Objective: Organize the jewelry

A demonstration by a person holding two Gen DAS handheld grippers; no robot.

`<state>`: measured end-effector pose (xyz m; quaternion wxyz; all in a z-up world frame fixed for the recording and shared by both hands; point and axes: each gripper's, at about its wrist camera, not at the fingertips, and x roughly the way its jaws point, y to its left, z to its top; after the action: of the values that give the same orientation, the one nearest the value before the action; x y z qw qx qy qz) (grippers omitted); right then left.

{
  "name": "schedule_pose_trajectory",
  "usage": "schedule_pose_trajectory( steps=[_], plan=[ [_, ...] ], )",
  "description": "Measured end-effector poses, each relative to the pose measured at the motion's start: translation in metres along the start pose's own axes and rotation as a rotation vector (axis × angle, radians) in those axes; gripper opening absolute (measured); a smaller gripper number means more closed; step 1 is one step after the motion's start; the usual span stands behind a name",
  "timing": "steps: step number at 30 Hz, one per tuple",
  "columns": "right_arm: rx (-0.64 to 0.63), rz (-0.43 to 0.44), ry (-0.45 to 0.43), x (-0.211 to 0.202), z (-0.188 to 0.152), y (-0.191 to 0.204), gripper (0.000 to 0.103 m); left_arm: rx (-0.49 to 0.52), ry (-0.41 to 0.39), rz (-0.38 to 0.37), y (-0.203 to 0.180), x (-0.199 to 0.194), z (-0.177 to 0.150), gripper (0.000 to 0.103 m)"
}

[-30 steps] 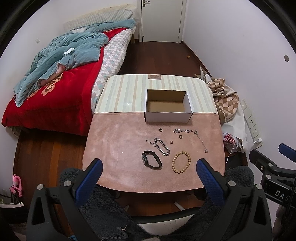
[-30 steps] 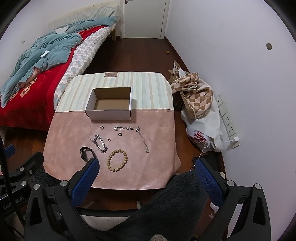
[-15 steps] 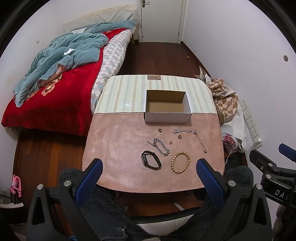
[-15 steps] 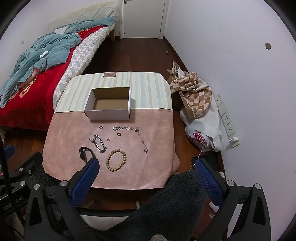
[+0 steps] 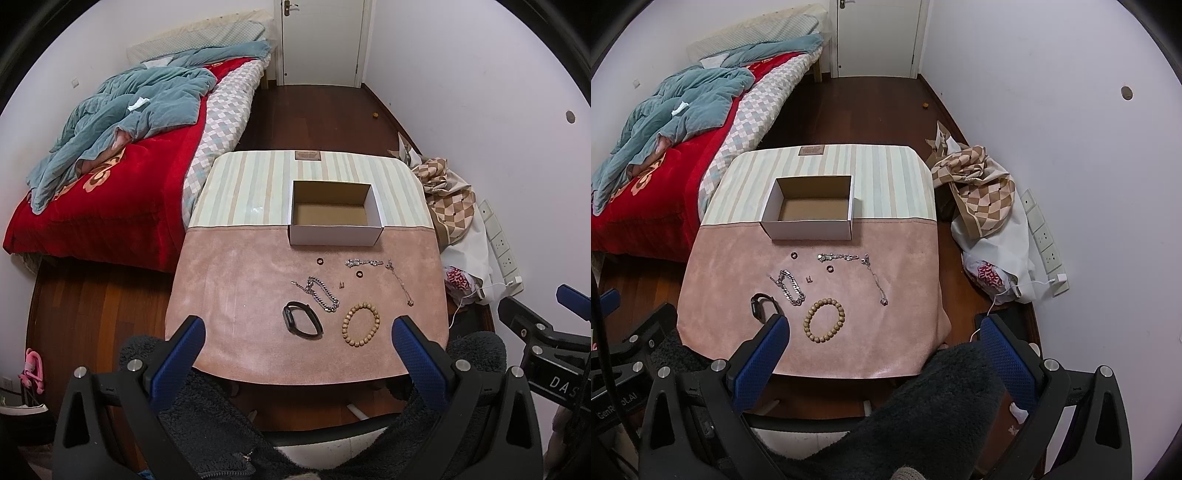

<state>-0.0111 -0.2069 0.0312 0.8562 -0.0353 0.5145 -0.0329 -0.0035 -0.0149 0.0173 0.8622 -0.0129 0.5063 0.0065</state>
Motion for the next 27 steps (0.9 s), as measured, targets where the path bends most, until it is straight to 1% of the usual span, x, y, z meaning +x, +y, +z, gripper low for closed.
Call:
schedule_pose_trajectory(
  steps=[19,23,27],
  plan=[
    [-0.002,-0.005,-0.013,-0.003,0.004,-0.002,0.103,0.006,-0.012,0.001,0.0,-0.002,0.003,0.103],
    [0.007,-0.003,-0.022,0.0,0.009,-0.004,0.103,0.009,-0.064,0.047,-0.001,0.004,0.023,0.103],
    [0.036,0.007,-0.004,0.023,0.021,-0.008,0.103,-0.014,-0.082,0.115,0.008,0.034,0.046,0.103]
  ],
)
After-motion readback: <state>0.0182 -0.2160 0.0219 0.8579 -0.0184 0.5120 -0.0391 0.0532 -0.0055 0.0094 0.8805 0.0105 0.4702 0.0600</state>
